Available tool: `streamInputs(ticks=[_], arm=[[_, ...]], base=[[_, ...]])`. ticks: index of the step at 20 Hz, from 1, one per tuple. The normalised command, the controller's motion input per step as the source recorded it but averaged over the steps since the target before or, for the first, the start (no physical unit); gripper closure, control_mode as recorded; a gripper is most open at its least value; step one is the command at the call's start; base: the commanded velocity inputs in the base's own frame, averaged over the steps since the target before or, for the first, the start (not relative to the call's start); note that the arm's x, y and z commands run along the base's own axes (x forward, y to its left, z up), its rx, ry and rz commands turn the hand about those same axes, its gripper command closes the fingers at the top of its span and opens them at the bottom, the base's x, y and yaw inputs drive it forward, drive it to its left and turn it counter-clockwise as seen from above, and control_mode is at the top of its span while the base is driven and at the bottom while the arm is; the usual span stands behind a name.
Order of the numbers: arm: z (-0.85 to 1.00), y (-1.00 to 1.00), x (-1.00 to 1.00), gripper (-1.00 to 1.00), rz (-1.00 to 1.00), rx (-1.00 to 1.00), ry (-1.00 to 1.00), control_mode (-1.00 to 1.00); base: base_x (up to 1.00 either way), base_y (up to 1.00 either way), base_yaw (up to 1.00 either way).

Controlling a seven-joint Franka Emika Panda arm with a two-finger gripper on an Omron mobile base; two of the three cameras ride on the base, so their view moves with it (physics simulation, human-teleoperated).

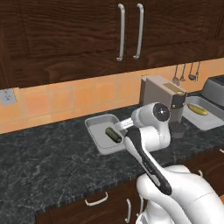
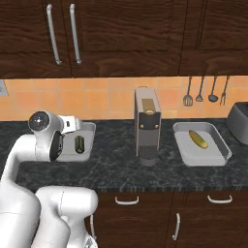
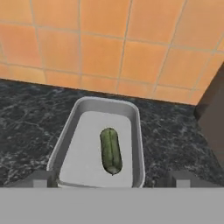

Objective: Place one cucumber and one chicken drumstick in each tupperware on the nearby counter, to pack two identical lunches.

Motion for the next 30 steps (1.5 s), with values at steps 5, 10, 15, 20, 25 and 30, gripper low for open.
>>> streamInputs(ticks=[5, 10, 15, 20, 25, 30], arm=[[0.68, -0.71, -1.00, -1.00, -0.18, 0.05, 0.10, -1.00], [-0.06, -0.21, -1.00, -1.00, -0.12, 0.00, 0.00, -1.00], [-0.09, 0.00, -0.43, -1.00, -0.03, 0.00, 0.01, 1.00], [0.00, 0.00, 0.00, -1.00, 0.00, 0.00, 0.00, 1.00], [0.00, 0.00, 0.00, -1.00, 0.00, 0.00, 0.00, 1.00], [0.00, 0.00, 0.00, -1.00, 0.00, 0.00, 0.00, 1.00]], base=[[0.00, 0.00, 0.00], [0.00, 0.00, 0.00], [-0.34, -0.19, -0.05], [-0.55, -0.97, -0.23], [-0.08, -1.00, -0.27], [0.03, -1.00, -0.20]])
